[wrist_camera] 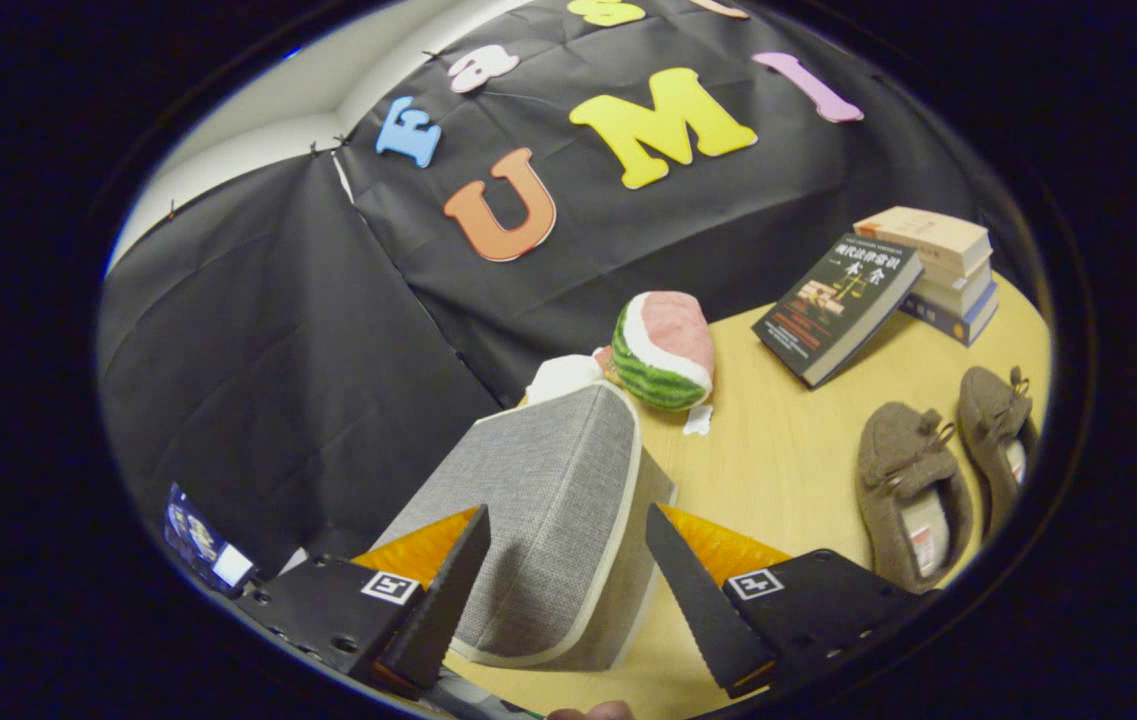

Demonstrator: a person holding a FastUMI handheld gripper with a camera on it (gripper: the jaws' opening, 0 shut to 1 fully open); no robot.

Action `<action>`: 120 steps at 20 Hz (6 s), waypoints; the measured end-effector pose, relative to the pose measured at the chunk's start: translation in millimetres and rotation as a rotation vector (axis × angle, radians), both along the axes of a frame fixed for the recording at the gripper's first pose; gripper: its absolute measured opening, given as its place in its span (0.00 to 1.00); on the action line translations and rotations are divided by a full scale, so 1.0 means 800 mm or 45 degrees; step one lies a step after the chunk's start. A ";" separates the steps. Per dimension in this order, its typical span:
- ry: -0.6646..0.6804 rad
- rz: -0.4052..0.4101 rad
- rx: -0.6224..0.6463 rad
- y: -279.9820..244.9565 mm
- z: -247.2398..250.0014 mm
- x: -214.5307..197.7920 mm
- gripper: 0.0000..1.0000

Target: Open the storage box then place both shoes into the box .Put the left shoe in first, then the right shoe, with the right side of both shoes facing outward in a uniform manner.

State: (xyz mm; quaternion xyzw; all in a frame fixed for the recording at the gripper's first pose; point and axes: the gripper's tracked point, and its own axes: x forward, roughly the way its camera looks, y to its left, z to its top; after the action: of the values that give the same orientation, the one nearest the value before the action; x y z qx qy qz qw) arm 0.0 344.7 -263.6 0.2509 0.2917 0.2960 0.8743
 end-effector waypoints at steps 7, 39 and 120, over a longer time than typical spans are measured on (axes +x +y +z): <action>0.183 0.026 0.186 0.024 -0.023 -0.003 0.96; -0.081 0.300 0.138 0.191 0.253 -0.024 0.02; 0.583 -0.442 -0.400 -0.293 -0.144 0.062 0.00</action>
State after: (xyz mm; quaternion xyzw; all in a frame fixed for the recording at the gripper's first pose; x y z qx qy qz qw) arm 49.5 110.1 -379.1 0.2189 0.4758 0.0297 0.8514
